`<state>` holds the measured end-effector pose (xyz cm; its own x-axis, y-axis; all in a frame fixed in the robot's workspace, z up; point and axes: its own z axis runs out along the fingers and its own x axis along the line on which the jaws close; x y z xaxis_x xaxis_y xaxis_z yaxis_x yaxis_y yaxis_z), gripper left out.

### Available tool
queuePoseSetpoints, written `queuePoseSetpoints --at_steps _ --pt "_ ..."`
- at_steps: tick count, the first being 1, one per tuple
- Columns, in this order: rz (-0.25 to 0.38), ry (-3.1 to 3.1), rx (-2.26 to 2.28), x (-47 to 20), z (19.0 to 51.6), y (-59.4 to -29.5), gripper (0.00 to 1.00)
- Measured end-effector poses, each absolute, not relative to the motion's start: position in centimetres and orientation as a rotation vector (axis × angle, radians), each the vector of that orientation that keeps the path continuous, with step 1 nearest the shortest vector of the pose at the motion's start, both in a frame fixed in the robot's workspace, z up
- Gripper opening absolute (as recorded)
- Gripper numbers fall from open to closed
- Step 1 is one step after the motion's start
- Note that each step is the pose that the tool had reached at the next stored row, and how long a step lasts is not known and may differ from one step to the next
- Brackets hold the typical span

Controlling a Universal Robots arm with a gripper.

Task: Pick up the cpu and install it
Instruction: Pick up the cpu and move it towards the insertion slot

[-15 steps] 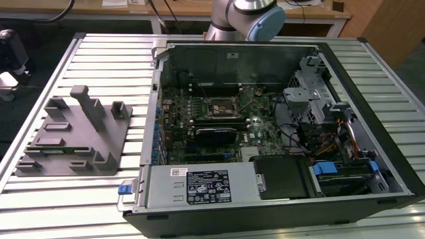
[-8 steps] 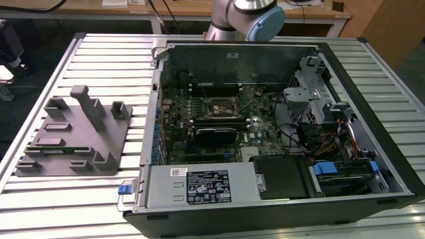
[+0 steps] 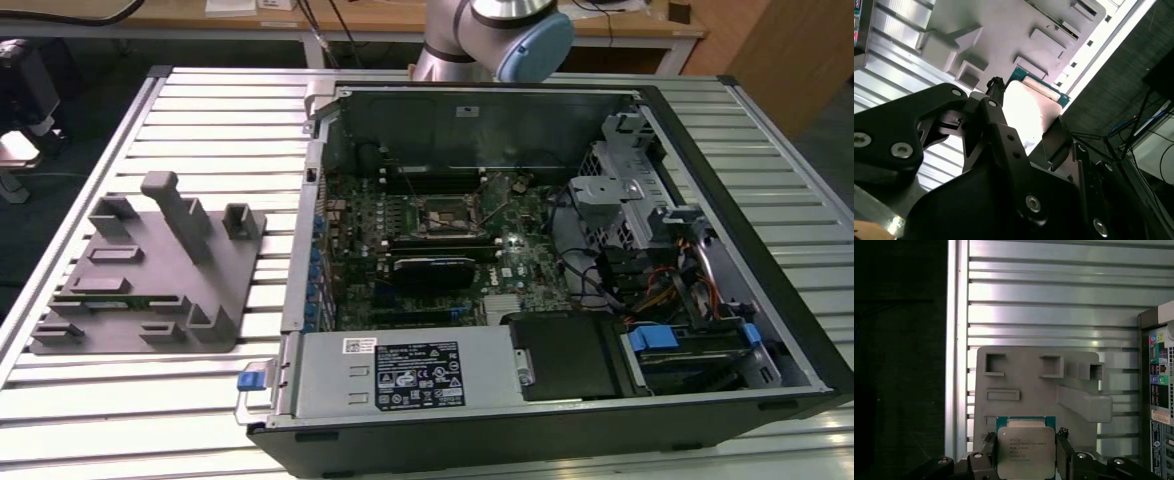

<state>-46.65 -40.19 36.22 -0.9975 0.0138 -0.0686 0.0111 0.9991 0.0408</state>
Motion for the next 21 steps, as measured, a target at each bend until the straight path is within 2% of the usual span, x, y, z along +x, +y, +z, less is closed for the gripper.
queuePoseSetpoints --at_steps 21 --pt "0.062 3.072 0.019 -42.9 36.2 -40.2 0.55"
